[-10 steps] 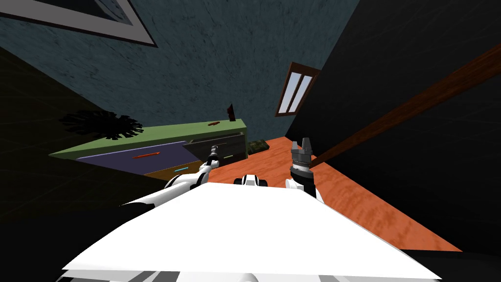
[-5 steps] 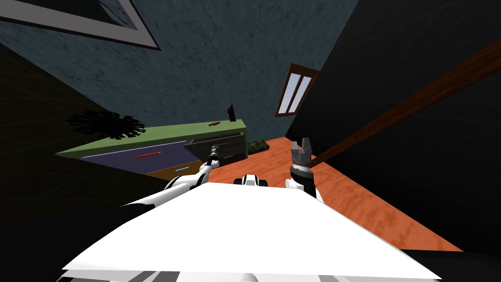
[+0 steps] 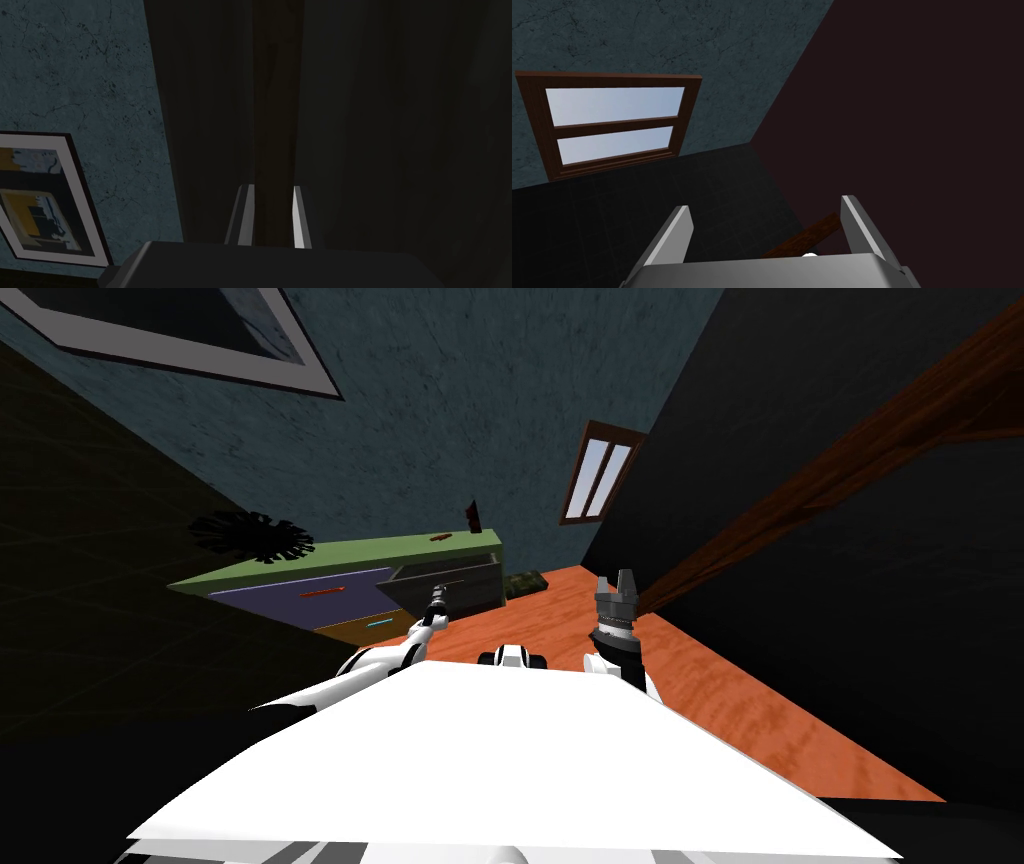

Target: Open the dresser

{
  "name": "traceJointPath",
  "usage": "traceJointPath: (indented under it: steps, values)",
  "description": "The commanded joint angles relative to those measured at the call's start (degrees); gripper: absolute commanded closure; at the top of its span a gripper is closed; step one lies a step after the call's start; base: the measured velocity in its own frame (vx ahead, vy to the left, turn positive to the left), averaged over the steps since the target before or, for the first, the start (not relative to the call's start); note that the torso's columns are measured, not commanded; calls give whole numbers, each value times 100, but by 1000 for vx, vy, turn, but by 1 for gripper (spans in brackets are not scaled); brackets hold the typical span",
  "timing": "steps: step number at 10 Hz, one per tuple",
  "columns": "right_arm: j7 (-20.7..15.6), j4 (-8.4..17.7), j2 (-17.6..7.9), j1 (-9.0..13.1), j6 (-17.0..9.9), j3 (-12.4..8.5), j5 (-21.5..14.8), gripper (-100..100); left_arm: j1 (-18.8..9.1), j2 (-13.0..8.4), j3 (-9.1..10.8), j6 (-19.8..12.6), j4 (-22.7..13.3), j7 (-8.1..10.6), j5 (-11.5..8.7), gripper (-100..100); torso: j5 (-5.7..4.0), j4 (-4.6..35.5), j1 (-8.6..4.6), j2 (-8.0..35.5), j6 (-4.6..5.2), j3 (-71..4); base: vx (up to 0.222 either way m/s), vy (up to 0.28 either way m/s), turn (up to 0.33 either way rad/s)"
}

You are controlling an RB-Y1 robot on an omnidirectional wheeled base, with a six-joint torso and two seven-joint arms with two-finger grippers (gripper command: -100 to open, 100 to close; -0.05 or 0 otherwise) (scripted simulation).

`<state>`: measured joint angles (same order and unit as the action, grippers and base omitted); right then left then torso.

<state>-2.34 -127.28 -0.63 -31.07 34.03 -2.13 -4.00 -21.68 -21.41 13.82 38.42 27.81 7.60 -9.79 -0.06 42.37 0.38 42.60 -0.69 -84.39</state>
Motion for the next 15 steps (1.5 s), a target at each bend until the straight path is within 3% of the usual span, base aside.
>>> traceJointPath:
  steps: [1,5,9,10,12,13,15]
  values:
    - [0,0,-1,-2,0,-1,0,0,-125,-62,-23,-195,14,29,9,-100,-5,2,-2,-38,22,-21,-58,-37,-12]
    - [0,0,-1,-2,0,-1,0,0,-470,-276,-47,-635,62,99,18,-100,2,-4,-45,-30,70,-15,-67,-28,-5]
    - [0,0,-1,-3,1,-1,0,0,-539,-319,-52,-723,71,113,20,-100,1,-2,-42,-30,70,-16,-19,-13,-1]
    - [0,0,-1,-3,1,-1,0,0,-677,-405,-62,-899,90,141,24,-100,0,-1,-43,-27,70,-14,-32,-17,-4]
    - [0,0,-1,-3,0,-1,0,0,-637,-385,-63,-866,66,144,23,-100,-13,16,-60,-2,69,1,-27,-7,-4]
    - [0,0,-1,-3,0,-1,0,0,-616,-377,-61,-920,104,137,21,0,-11,12,-57,-8,68,-2,0,0,0]
    - [0,0,-1,-3,0,-1,0,0,-602,-366,-65,-930,84,138,22,0,-5,5,-49,-20,68,-11,0,0,0]
